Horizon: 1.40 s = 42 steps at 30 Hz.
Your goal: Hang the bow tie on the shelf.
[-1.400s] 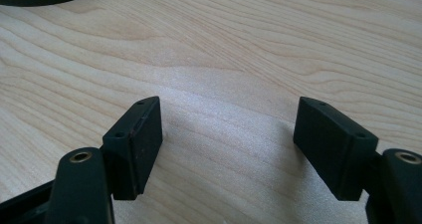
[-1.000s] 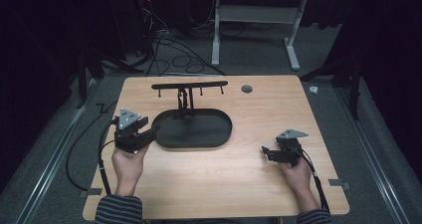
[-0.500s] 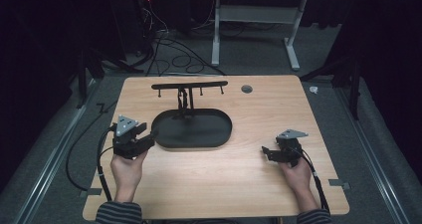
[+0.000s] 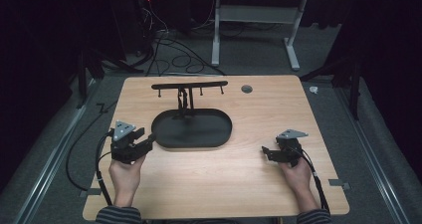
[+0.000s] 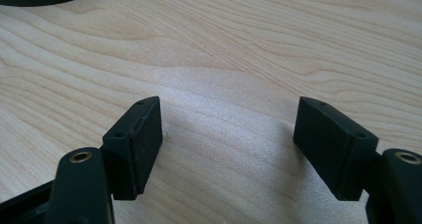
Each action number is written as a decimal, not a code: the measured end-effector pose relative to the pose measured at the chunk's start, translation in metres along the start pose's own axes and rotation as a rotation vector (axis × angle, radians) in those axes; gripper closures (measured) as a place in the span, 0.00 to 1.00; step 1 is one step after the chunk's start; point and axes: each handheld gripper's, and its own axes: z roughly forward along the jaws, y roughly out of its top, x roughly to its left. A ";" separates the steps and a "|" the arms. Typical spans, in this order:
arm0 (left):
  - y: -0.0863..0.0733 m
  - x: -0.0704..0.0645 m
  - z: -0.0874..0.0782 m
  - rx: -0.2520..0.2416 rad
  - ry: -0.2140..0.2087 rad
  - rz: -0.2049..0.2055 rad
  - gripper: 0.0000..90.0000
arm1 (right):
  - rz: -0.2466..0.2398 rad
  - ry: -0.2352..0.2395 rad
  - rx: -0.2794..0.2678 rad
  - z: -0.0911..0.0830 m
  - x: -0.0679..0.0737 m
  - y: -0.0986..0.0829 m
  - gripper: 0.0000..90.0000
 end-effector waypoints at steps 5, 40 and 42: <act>-0.004 0.001 -0.001 0.001 0.002 -0.011 0.58 | 0.000 0.000 0.000 0.000 0.000 0.000 0.32; -0.036 0.009 0.003 0.047 -0.007 -0.085 0.54 | 0.001 0.000 0.000 0.000 0.000 0.000 0.32; -0.037 0.009 0.004 0.052 -0.006 -0.085 0.53 | 0.000 -0.001 0.000 0.000 0.000 0.000 0.32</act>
